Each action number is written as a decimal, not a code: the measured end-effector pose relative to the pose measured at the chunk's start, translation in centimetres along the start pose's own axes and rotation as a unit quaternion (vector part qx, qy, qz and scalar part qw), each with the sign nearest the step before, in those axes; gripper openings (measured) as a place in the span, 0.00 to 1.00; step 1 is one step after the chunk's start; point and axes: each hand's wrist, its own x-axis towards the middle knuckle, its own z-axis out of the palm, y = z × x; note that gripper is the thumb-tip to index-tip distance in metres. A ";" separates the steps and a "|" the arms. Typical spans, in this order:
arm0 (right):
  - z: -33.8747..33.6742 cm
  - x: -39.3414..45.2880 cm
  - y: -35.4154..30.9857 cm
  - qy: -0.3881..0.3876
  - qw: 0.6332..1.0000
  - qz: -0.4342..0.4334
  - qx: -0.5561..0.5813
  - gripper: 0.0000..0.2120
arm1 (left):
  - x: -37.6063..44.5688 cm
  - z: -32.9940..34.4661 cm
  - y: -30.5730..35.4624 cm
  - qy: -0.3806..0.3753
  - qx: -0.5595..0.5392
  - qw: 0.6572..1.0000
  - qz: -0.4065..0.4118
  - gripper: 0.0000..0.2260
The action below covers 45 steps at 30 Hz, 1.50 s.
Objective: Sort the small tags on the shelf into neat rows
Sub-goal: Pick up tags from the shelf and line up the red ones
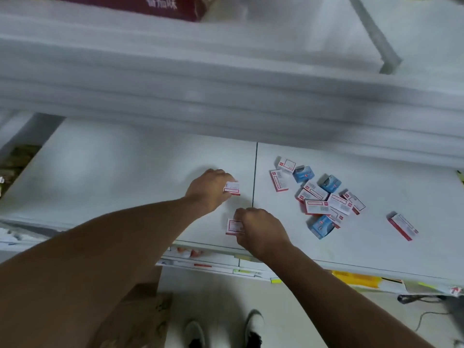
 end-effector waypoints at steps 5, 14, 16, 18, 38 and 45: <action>1.1 0.9 -0.1 -0.010 1.000 -0.004 0.001 0.15 | 0.0 1.4 -1.2 -0.002 -0.024 1.000 0.001 0.17; -0.2 2.2 -1.5 -0.024 1.000 0.008 0.006 0.14 | -5.1 -0.5 -3.5 0.009 -0.160 0.984 -0.080 0.34; -0.6 2.7 -2.1 -0.027 1.000 0.012 0.000 0.14 | -6.7 -1.0 -4.3 0.013 -0.141 0.986 -0.090 0.30; -0.7 3.2 -2.5 -0.035 0.999 0.015 -0.009 0.14 | -7.9 -1.1 -4.9 0.005 -0.150 0.985 -0.089 0.29; -0.6 1.0 0.0 0.147 0.934 0.133 0.297 0.15 | -12.4 0.4 -1.1 0.181 -0.416 0.862 -0.225 0.23; 2.4 -1.0 -3.0 0.101 0.735 0.255 0.620 0.18 | -12.8 1.9 2.3 0.108 -0.560 0.774 -0.275 0.24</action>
